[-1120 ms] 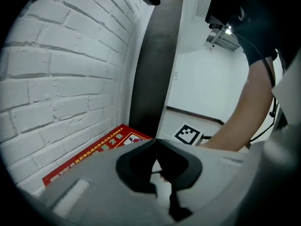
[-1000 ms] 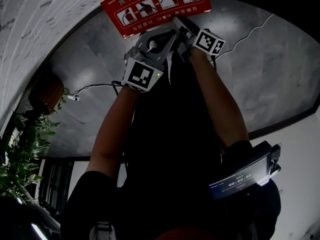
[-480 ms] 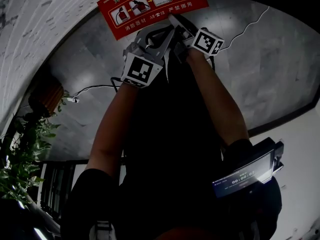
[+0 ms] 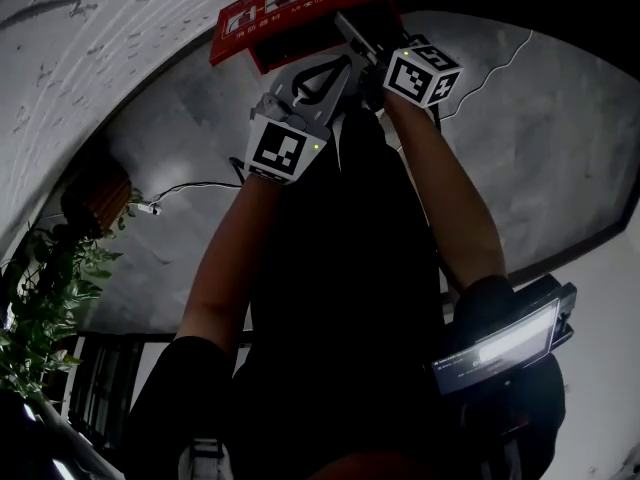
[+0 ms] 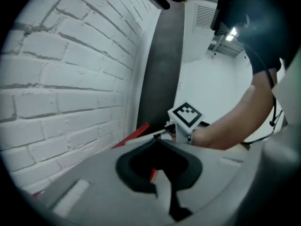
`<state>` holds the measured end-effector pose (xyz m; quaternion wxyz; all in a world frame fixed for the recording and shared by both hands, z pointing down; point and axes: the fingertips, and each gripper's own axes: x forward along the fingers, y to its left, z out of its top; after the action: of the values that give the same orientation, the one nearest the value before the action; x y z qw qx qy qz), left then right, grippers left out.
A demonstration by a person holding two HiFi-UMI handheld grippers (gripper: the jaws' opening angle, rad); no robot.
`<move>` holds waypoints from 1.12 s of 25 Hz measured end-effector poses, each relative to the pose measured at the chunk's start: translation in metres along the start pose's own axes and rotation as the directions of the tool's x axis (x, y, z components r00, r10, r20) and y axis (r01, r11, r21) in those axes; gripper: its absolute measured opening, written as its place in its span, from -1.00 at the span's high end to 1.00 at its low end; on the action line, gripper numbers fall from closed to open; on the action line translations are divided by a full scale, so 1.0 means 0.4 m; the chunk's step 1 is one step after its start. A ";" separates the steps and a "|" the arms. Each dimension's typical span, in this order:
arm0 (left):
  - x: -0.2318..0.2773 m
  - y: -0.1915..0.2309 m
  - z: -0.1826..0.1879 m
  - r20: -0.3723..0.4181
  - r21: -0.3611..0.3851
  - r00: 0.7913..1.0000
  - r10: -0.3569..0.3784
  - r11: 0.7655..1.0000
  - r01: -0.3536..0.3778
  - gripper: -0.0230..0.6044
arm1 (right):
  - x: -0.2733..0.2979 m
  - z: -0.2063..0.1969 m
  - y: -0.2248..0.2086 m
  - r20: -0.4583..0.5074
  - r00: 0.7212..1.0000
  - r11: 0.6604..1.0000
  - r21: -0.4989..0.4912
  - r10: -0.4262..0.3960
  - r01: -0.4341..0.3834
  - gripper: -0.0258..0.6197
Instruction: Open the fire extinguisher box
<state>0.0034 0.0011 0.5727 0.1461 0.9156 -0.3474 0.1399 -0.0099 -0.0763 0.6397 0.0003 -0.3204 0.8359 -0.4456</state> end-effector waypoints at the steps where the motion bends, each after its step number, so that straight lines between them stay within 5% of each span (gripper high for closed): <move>1: -0.004 0.013 0.013 0.006 0.000 1.000 0.007 1.000 -0.007 0.92 | 0.016 0.027 0.006 -0.003 1.000 1.000 -0.025 0.005 -0.005 0.65; 11: 0.021 0.062 -0.023 -0.009 -0.006 0.998 0.060 0.998 -0.061 0.92 | 0.087 0.149 -0.074 0.028 1.000 0.994 -0.108 0.009 -0.006 0.65; 15: -0.035 0.135 -0.001 0.021 -0.041 0.995 0.094 0.995 -0.093 0.92 | 0.163 0.182 -0.039 0.034 0.999 0.984 -0.175 -0.020 0.026 0.17; 20: -0.072 0.155 0.005 0.023 -0.058 0.994 0.110 0.992 -0.108 0.92 | 0.175 0.194 0.002 0.034 0.999 0.979 -0.203 -0.004 0.010 0.16; 24: -0.091 0.145 0.029 0.024 -0.061 0.994 0.111 0.992 -0.109 0.92 | 0.124 0.208 0.072 0.041 0.998 0.960 -0.280 0.038 -0.025 0.39; 28: -0.137 0.120 0.101 0.059 -0.081 0.992 0.112 0.991 -0.107 0.92 | 0.044 0.228 0.221 -0.010 0.990 0.888 -0.442 0.137 -0.128 0.86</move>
<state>-0.0624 -0.0154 0.5243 0.1627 0.8928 -0.4068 0.1050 -0.0449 -0.1186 0.5239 -0.0331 -0.2591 0.9350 -0.2399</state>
